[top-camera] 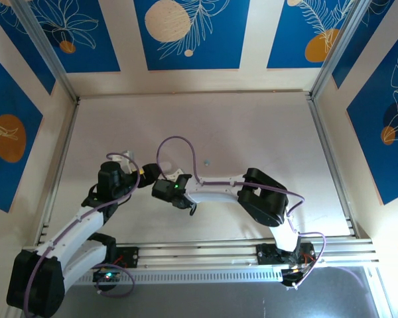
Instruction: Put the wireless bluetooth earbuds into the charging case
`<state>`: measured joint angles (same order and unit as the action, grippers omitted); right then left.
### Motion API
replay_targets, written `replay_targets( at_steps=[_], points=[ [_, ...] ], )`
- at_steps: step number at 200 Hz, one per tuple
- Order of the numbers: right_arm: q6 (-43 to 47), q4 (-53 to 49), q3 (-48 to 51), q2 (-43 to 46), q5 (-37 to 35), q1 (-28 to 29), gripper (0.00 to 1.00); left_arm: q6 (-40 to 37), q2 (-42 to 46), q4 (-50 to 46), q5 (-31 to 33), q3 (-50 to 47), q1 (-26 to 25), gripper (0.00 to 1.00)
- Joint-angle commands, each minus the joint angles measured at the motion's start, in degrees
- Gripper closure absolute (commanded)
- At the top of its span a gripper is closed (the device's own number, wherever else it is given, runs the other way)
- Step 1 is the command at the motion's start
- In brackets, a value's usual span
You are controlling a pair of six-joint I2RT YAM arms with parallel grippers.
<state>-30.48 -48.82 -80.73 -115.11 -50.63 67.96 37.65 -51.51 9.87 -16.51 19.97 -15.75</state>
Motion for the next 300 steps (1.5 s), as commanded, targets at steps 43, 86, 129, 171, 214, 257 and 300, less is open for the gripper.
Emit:
replay_targets(
  at_steps=[43, 86, 129, 171, 214, 257, 300],
  points=[
    [-0.5, -0.6, -1.8, -1.3, -0.8, -0.8, 0.84, 0.3, 0.2, 1.3, -1.2, -0.6, 0.6, 0.00],
    [-0.4, -0.6, -1.9, -1.9, -0.4, -1.0, 0.84, 0.4, 0.3, 1.3, -1.2, -0.6, 0.6, 0.00],
    [-0.6, -0.4, -2.0, -2.4, -0.1, -0.9, 0.83, 0.4, 0.3, 1.4, -1.3, -0.7, 0.6, 0.00],
    [-0.5, -0.8, -2.3, -2.6, 0.1, -0.8, 0.80, 0.4, 0.4, 1.2, -1.3, -0.7, 0.6, 0.00],
    [-1.1, -2.2, -2.9, -1.9, -0.2, -0.5, 0.75, 0.4, 0.5, 1.3, -1.3, -0.7, 0.6, 0.00],
    [-1.3, -2.9, -3.0, -1.0, 0.1, -0.2, 0.72, 0.4, 0.8, 1.2, -1.1, -0.8, 0.6, 0.00],
    [-1.9, -4.0, -3.0, 1.3, 0.3, 0.4, 0.69, 0.3, 0.9, 1.2, -1.1, -0.8, 0.6, 0.00]
  ],
)
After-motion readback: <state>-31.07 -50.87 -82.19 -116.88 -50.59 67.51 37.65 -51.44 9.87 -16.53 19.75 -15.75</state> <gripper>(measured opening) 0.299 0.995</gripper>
